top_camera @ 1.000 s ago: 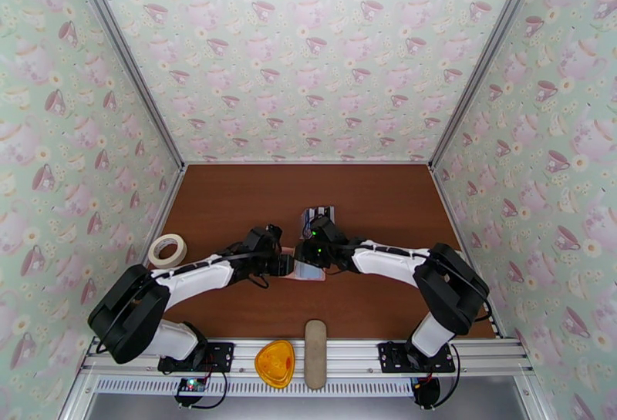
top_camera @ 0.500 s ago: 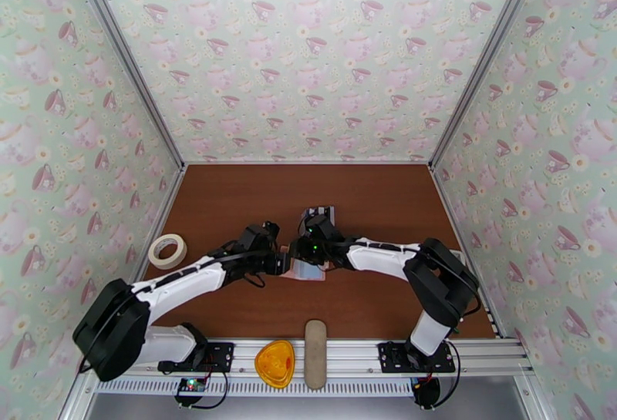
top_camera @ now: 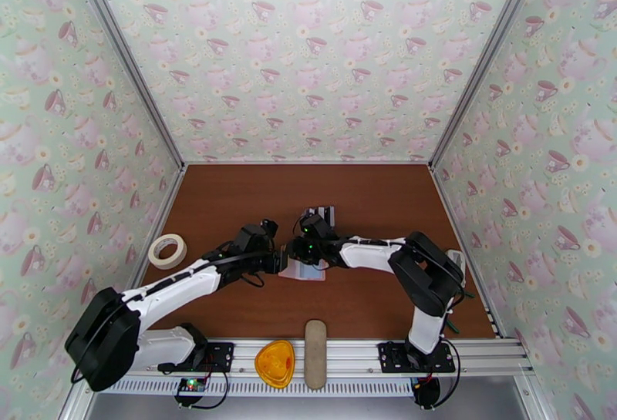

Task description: Put the credit cards into the card holder

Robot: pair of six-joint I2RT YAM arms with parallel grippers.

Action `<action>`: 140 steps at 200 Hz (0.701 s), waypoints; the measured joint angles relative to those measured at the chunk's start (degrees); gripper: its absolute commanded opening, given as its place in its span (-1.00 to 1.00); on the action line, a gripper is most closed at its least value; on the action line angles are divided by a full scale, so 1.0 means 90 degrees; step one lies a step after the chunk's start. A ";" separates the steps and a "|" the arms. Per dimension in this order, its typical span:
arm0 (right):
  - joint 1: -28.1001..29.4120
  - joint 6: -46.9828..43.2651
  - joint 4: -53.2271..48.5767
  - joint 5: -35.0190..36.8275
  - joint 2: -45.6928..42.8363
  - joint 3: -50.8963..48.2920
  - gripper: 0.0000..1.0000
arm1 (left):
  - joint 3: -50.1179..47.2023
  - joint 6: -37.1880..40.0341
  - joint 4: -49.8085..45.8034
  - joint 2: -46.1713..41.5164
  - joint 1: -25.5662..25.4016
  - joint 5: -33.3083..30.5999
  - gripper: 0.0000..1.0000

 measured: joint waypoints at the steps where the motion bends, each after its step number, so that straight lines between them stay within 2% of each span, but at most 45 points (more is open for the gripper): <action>1: -0.0002 0.0000 0.0000 0.0000 0.0002 0.0000 -0.35 | -0.0007 0.0000 0.0019 0.0010 0.0002 0.0012 -0.19; 82: -0.0080 0.0109 0.0078 0.0024 0.0165 -0.0223 -0.43 | -0.0396 -0.0219 0.1112 0.0651 0.0027 0.0500 -0.23; 140: -0.0092 0.0170 0.0248 0.0000 0.0214 -0.0253 -0.35 | -0.0486 -0.0219 0.1331 0.0920 0.0046 0.0512 -0.21</action>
